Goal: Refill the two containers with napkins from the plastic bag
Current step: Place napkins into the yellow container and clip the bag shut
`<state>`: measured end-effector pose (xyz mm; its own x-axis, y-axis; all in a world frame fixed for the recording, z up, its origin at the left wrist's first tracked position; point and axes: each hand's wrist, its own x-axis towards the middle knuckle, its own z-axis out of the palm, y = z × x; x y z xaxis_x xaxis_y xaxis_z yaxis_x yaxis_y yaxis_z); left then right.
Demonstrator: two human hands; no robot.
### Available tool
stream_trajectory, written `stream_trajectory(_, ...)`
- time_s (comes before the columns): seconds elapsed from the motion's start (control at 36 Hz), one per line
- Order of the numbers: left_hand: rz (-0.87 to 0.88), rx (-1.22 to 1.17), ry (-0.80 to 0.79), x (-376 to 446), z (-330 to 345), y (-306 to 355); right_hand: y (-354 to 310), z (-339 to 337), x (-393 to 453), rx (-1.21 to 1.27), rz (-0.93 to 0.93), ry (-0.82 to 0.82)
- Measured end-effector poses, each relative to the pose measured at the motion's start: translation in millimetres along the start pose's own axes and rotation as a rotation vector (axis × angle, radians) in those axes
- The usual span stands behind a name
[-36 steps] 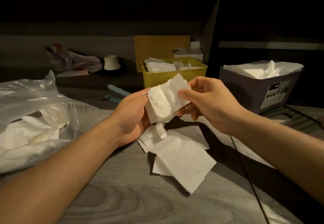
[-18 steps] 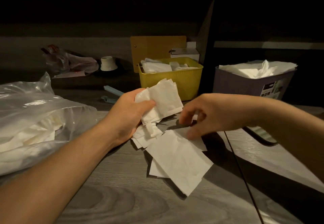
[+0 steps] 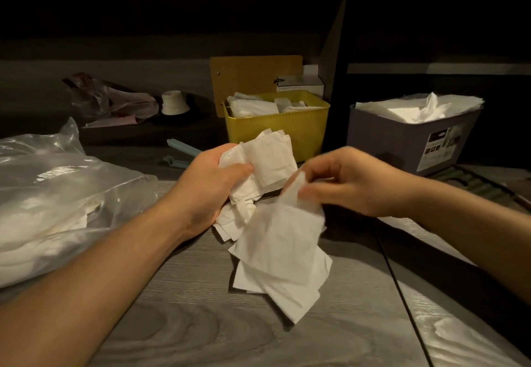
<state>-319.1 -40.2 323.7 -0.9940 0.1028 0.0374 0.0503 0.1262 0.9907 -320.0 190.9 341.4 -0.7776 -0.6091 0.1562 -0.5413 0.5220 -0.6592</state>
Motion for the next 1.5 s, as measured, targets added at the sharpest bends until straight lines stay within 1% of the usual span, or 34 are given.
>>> stream_trajectory(0.08,0.017,0.019,-0.01,-0.2,0.0,0.1,-2.1,-1.4,4.6,0.338,0.105,0.199)
stream_trajectory(0.14,0.012,0.034,-0.009,-0.1,0.3,-0.5,-1.5,-2.9,9.5,0.422,0.148,0.284)
stream_trajectory(0.19,0.027,0.076,-0.013,-1.0,1.1,0.1,-1.1,-5.3,13.2,0.363,0.153,0.31)
stream_trajectory(0.25,0.043,0.104,-0.023,-1.8,2.3,0.3,-3.0,-8.8,15.3,0.213,0.138,0.299)
stream_trajectory(0.33,0.048,0.092,-0.035,-3.9,5.6,2.2,-11.7,-13.3,18.1,-0.062,0.046,0.238)
stream_trajectory(0.39,0.051,0.082,-0.054,-5.1,7.4,3.9,-21.8,-16.1,18.9,-0.173,-0.017,0.158)
stream_trajectory(0.47,0.035,0.068,-0.063,-5.9,7.8,5.5,-31.9,-16.8,18.9,-0.282,-0.069,0.042)
stream_trajectory(0.53,-0.021,-0.022,-0.067,-5.9,7.3,5.9,-34.3,-14.7,18.9,-0.33,-0.069,-0.015)
stream_trajectory(0.58,-0.069,-0.126,-0.113,-6.3,7.7,8.0,-34.6,-10.4,19.9,-0.376,-0.065,-0.039)
stream_trajectory(0.64,-0.038,-0.141,-0.193,-7.1,6.6,8.6,-34.0,-6.1,21.8,-0.419,-0.066,-0.023)
stream_trajectory(0.72,0.112,0.083,-0.281,-10.1,4.2,8.7,-33.6,-1.6,24.3,-0.402,-0.065,0.007)
stream_trajectory(0.78,0.161,0.206,-0.286,-10.7,5.1,8.7,-33.4,1.5,25.5,-0.405,-0.038,0.017)
stream_trajectory(0.81,0.169,0.221,-0.272,-10.7,5.4,8.7,-33.3,3.3,25.9,-0.407,-0.027,0.032)
stream_trajectory(0.94,0.158,0.198,-0.238,-9.7,5.9,6.7,-32.0,13.3,27.5,-0.356,0.046,0.135)
stream_trajectory(1.06,0.152,0.174,-0.249,-8.4,4.8,3.4,-30.0,12.5,26.8,-0.317,0.156,0.15)
stream_trajectory(1.14,0.148,0.166,-0.23,-7.0,3.6,1.5,-23.8,4.3,24.1,-0.285,0.231,0.172)
stream_trajectory(1.19,0.128,0.147,-0.214,-6.8,2.2,0.7,-18.1,0.3,22.0,-0.226,0.263,0.204)
stream_trajectory(1.25,0.107,0.119,-0.195,-5.8,1.4,-0.4,-15.5,0.3,20.3,-0.106,0.289,0.228)
stream_trajectory(1.33,0.083,0.076,-0.18,-5.2,3.0,0.3,-12.3,3.4,19.2,-0.03,0.282,0.233)
stream_trajectory(1.42,0.114,0.125,-0.2,-5.3,3.7,0.6,-12.3,7.2,19.9,-0.014,0.249,0.232)
stream_trajectory(1.5,0.136,0.177,-0.208,-6.1,3.3,1.7,-11.4,10.8,21.0,-0.095,0.201,0.251)
